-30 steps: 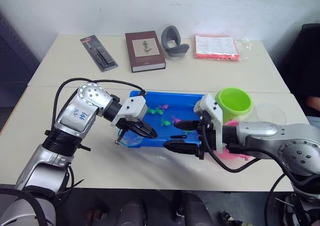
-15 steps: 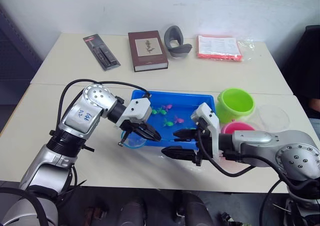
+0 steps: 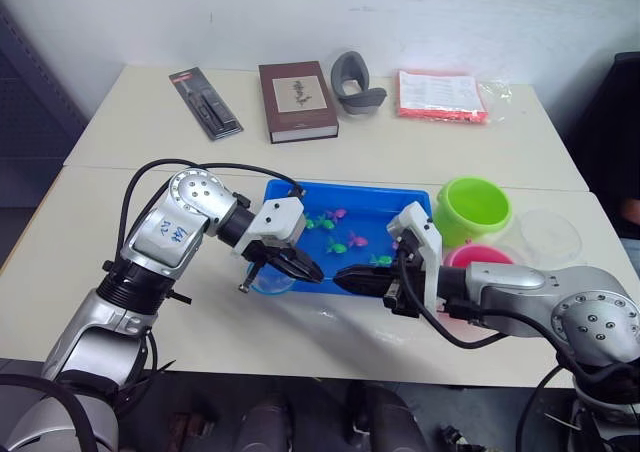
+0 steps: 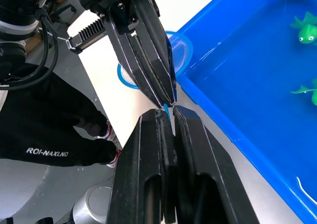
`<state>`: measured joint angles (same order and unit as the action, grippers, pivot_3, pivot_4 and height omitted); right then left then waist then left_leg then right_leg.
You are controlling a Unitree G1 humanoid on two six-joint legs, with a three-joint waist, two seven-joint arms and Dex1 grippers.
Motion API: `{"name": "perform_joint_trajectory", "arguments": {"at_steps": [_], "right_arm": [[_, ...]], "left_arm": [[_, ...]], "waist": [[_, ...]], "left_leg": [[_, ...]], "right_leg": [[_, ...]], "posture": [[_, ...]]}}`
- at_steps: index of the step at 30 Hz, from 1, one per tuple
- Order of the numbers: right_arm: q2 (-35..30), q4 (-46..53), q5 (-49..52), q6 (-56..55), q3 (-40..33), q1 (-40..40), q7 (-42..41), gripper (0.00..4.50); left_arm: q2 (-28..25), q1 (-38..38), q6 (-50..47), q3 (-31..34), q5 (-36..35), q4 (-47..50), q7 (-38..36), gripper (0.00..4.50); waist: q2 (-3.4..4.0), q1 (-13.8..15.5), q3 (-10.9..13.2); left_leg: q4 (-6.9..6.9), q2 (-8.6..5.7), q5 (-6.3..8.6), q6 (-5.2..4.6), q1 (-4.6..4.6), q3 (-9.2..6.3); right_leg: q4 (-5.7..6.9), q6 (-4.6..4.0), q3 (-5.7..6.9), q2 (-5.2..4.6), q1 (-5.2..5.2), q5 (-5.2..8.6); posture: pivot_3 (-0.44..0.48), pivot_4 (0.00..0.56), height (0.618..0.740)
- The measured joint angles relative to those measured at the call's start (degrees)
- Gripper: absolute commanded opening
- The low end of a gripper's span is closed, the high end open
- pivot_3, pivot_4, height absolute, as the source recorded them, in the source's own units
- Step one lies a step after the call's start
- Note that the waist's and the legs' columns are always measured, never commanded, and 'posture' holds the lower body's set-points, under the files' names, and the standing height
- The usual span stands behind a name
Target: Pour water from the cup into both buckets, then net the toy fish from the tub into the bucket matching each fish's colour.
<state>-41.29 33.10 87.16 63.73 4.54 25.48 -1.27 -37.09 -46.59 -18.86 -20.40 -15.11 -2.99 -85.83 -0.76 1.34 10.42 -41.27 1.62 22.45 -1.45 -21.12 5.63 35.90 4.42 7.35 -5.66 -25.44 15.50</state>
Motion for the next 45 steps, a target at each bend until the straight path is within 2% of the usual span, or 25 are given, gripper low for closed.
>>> {"name": "perform_joint_trajectory", "arguments": {"at_steps": [2, 5, 9, 13, 16, 18, 22, 26, 32, 38, 45], "right_arm": [[-0.04, 0.0, 0.0, -0.14, -0.05, -0.33, -0.33, 0.03], [-0.3, 0.24, 0.03, -0.62, -0.38, -1.5, -1.13, 0.0], [-1.32, 2.64, -0.13, -2.01, -1.73, -4.1, -2.77, 0.0], [-7.49, 8.9, -1.19, -4.97, -11.04, -11.56, -4.37, 0.0], [-12.4, 13.34, -8.66, -7.71, -19.43, -17.63, -6.41, 0.0], [-14.94, 15.02, -16.19, -9.86, -23.05, -20.56, -7.77, 0.0], [-21.8, 14.97, -31.6, -14.0, -24.51, -24.26, -12.38, 0.0], [-31.34, 13.42, -51.85, -25.3, -17.63, -26.51, -21.3, 0.0], [-36.85, 6.84, -73.65, -41.81, -9.99, -27.26, -30.8, 0.0], [-37.22, 2.46, -83.39, -50.74, -7.47, -24.21, -38.72, 0.0], [-39.12, -1.51, -89.62, -52.18, -3.64, -15.89, -48.29, 0.0]], "left_arm": [[0.04, 0.0, 0.0, 0.0, -0.03, 0.0, -0.02, 0.0], [0.67, 0.19, 0.04, 0.62, -0.89, -0.01, -0.04, 0.91], [3.71, 0.17, -3.46, 8.13, -8.4, -0.62, 1.91, 2.66], [2.25, -2.76, -6.26, 18.14, -11.8, -10.75, 6.94, 4.36], [0.16, -4.79, -4.02, 23.51, -11.27, -21.01, 10.04, 4.44], [-0.85, -3.47, 0.55, 22.91, -8.59, -25.11, 8.86, 4.44], [-0.53, 2.48, 5.75, 19.31, -5.54, -27.02, 4.62, 4.44], [2.49, 4.68, 7.21, 17.53, -4.77, -26.74, 3.16, 4.44], [6.65, 5.64, 7.42, 17.01, -4.89, -23.31, 3.77, 4.44], [8.13, 5.78, 7.08, 16.87, -4.85, -22.69, 3.66, 4.44], [9.45, 5.63, 7.08, 14.74, -4.67, -22.77, 1.89, 4.44]], "waist": [[0.0, 0.01, 0.0], [0.0, 0.04, 0.0], [0.0, 0.01, 0.0], [0.01, 0.18, 0.0], [0.01, 0.1, 0.0], [0.02, 0.11, -0.01], [0.02, 0.12, -0.01], [0.01, 0.28, -0.01], [0.01, 0.08, -0.01], [0.02, 0.0, -0.01], [0.03, 0.08, -0.01]], "left_leg": [[0.0, 0.0, 0.0, 0.0, -0.01, -0.01], [-0.01, 0.0, 0.0, 0.0, -0.02, -0.02], [-0.06, 0.02, 0.0, -0.01, -0.08, -0.12], [-0.08, 0.0, -0.01, -0.01, -0.08, -0.16], [-0.07, -0.03, -0.01, -0.02, -0.03, -0.12], [-0.04, -0.06, -0.01, -0.02, -0.01, -0.05], [-0.05, -0.05, -0.01, -0.02, -0.02, -0.01], [-0.14, -0.06, -0.01, -0.02, -0.07, -0.01], [-0.14, -0.04, -0.02, -0.01, -0.04, -0.01], [-0.19, -0.01, -0.03, 0.02, 0.0, 0.02], [-0.26, -0.01, -0.03, 0.01, -0.04, -0.03]], "right_leg": [[0.0, 0.0, 0.01, 0.0, 0.0, 0.0], [0.0, 0.0, 0.01, 0.0, 0.0, 0.0], [0.01, 0.01, 0.04, -0.03, 0.0, -0.01], [0.01, 0.03, 0.11, -0.02, 0.03, -0.02], [-0.02, 0.07, 0.09, -0.02, 0.06, -0.04], [-0.03, 0.08, 0.08, -0.01, 0.06, -0.05], [-0.05, 0.08, 0.03, 0.05, 0.05, -0.05], [-0.04, 0.11, -0.03, 0.08, 0.06, -0.07], [-0.04, 0.13, -0.02, 0.09, 0.05, -0.08], [0.01, 0.13, -0.04, 0.1, 0.06, -0.08], [0.02, 0.13, -0.02, 0.1, 0.06, -0.09]], "posture": [[0.0, 0.15, 0.74], [0.0, 0.15, 0.74], [0.0, 0.15, 0.74], [0.0, 0.15, 0.74], [0.0, 0.15, 0.74], [0.0, 0.15, 0.74], [0.0, 0.15, 0.74], [0.0, 0.15, 0.74], [0.0, 0.15, 0.74], [0.0, 0.15, 0.74], [0.0, 0.15, 0.74]]}}
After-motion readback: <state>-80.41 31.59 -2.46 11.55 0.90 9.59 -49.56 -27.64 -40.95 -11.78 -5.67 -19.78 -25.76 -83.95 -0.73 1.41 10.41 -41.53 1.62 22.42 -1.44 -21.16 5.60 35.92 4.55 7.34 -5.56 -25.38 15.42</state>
